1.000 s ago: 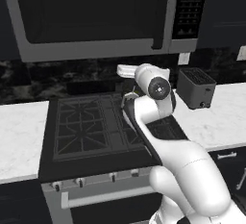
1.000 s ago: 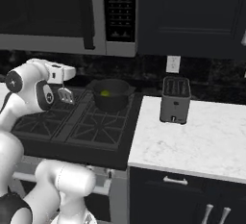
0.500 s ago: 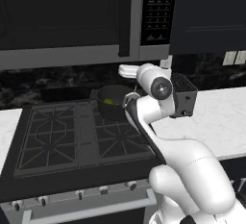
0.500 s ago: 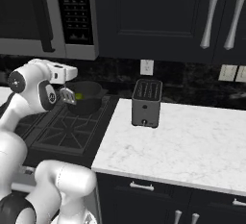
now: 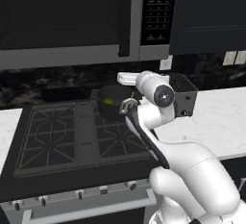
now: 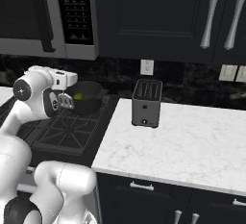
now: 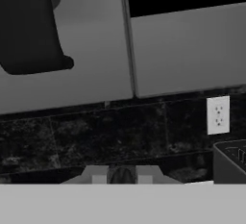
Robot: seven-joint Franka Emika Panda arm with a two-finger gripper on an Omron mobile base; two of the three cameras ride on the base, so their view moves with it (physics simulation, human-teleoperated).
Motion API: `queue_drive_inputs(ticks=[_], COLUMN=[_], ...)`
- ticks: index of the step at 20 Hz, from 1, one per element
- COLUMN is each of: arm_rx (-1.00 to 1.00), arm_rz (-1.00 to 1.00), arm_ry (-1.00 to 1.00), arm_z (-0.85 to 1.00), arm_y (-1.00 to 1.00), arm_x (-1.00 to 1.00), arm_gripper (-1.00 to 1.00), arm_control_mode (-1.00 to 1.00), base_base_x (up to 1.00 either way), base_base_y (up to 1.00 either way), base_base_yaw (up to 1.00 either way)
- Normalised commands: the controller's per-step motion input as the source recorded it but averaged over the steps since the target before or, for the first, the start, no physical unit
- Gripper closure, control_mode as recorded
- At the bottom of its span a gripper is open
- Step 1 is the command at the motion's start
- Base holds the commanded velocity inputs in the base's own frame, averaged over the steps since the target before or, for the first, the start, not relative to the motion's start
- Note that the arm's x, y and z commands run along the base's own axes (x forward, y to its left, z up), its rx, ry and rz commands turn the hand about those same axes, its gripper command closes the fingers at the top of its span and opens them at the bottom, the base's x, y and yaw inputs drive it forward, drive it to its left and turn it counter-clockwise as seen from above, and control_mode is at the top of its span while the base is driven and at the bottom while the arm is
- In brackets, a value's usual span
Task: Put the onion and lime in the pot. Retrieve the spatula and lightly stir the vegetables in the pot.
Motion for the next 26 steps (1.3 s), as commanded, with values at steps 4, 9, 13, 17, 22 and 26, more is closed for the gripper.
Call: queue_drive_inputs(ticks=[4,9,13,17,22,26], arm_rx=[0.00,-0.01,0.00,0.00,0.00,0.00], arm_rz=[0.12,0.07,0.03,0.00,0.00,0.00], arm_ry=[-0.10,-0.15,-0.16,-0.20,-0.02,0.00], arm_z=[-0.24,0.00,0.00,0.00,-0.05,-0.11], arm_y=[0.00,0.07,0.00,0.00,0.00,0.00], arm_x=[0.48,0.16,0.00,-0.01,0.25,0.55], arm_gripper=[1.00,1.00,1.00,1.00,1.00,1.00], arm_control_mode=[-1.00,-1.00,-1.00,-1.00,-1.00,-1.00], base_base_x=[0.00,0.00,0.00,0.00,0.00,0.00], base_base_y=[0.00,0.00,0.00,0.00,0.00,0.00], base_base_yaw=[0.00,0.00,0.00,0.00,0.00,0.00])
